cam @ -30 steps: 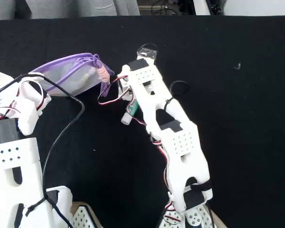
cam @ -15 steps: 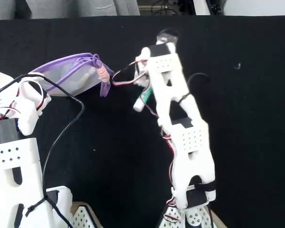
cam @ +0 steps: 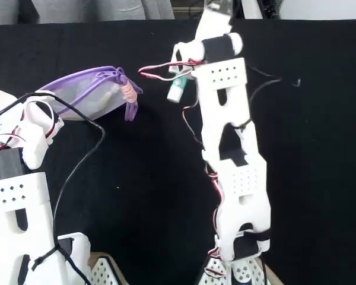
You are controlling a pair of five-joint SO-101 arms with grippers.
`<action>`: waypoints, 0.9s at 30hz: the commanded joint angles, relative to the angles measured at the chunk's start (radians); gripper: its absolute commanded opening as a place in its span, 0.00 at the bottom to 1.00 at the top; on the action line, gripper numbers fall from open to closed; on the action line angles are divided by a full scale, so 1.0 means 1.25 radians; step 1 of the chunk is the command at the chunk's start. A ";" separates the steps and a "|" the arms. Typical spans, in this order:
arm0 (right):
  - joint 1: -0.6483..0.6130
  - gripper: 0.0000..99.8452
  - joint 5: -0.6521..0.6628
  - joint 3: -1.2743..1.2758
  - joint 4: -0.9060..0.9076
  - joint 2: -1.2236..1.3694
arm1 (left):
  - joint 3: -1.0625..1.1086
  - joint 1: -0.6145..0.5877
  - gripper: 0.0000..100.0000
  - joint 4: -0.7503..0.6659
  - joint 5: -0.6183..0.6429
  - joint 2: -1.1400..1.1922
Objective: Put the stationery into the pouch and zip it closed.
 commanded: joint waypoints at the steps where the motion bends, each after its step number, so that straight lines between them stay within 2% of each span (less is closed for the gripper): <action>1: 0.005 0.01 0.009 -0.050 0.027 -0.093 | 0.017 0.017 0.03 -0.004 -0.006 0.010; 6: 0.004 0.01 0.009 -0.021 0.028 -0.175 | 0.017 0.017 0.03 -0.004 -0.006 0.010; 12: -0.031 0.01 0.010 0.204 0.023 -0.388 | 0.017 0.017 0.03 -0.004 -0.006 0.010; 20: -0.041 0.01 0.010 0.422 -0.096 -0.589 | 0.017 0.024 0.03 -0.004 -0.006 0.010; 27: -0.080 0.01 0.033 0.612 -0.250 -0.692 | 0.009 0.106 0.03 -0.004 -0.036 0.010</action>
